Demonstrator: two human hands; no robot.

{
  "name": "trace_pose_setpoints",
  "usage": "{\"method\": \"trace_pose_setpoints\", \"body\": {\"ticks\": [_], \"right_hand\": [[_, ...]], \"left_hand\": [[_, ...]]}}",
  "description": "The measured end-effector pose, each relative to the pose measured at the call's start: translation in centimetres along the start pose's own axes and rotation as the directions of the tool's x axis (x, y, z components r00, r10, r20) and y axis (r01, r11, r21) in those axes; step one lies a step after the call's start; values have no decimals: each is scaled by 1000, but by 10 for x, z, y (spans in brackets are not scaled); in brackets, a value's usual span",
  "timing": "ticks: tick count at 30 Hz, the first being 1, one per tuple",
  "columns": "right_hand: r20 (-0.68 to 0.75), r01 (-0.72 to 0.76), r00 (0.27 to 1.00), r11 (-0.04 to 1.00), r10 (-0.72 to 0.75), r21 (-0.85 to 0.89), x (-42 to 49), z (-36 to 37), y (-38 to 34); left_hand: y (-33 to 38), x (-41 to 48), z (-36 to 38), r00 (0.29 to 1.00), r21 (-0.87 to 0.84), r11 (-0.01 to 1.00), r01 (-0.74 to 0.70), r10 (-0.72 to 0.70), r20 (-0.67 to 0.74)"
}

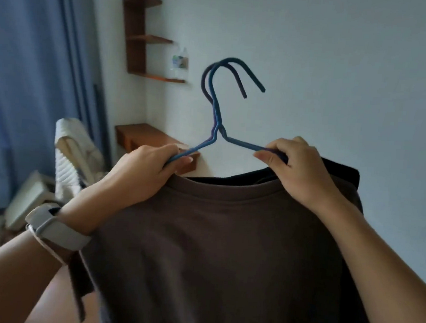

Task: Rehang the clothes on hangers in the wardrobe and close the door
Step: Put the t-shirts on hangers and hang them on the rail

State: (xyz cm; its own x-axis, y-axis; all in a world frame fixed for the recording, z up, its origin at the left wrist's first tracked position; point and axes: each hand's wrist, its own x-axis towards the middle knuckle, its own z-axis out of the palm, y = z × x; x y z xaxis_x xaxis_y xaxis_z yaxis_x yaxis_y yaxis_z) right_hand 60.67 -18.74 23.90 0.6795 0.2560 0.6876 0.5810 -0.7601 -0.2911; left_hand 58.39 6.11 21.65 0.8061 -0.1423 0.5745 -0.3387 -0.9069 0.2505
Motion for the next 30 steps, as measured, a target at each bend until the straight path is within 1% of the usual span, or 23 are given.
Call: {"method": "trace_pose_setpoints", "body": {"ticks": [4,6,8,10,13,14,17,21,24,26,29,30], "right_hand": [[36,194,980,980,-195,46,55,57,21],[77,248,965,966,-253,68,78,88,32],[128,238,958,961,-256,138,100,116,42],[184,227,947,953,-264,199,121,146,53],[315,201,913,957,-260,207,151,194,62],[327,186,909,954,-259,237,159,212,63],[300,178,909,919,-291,351,185,264,58],[300,179,883,850,-361,496,218,330,39],[322,212,828,788,-460,578,243,371,17],[334,229,771,725,-542,649,262,397,4],[362,186,624,581,-693,792,291,429,-18],[370,173,564,544,-738,821,301,438,-27]], "left_hand": [[-32,10,21,970,22,983,184,-178,-164],[-52,17,30,956,74,973,218,-198,-217],[-73,23,37,945,127,961,246,-208,-253],[-96,29,41,928,157,940,304,-255,-270],[-126,34,43,909,205,906,369,-306,-284],[-134,36,43,904,225,894,386,-319,-285],[-156,43,38,880,290,845,450,-365,-303],[-187,44,33,808,380,716,586,-479,-344],[-205,41,34,718,391,603,696,-565,-406],[-212,39,36,674,447,505,739,-558,-484],[-211,41,38,561,458,329,826,-569,-601],[-210,41,37,522,455,269,849,-568,-637]]}}
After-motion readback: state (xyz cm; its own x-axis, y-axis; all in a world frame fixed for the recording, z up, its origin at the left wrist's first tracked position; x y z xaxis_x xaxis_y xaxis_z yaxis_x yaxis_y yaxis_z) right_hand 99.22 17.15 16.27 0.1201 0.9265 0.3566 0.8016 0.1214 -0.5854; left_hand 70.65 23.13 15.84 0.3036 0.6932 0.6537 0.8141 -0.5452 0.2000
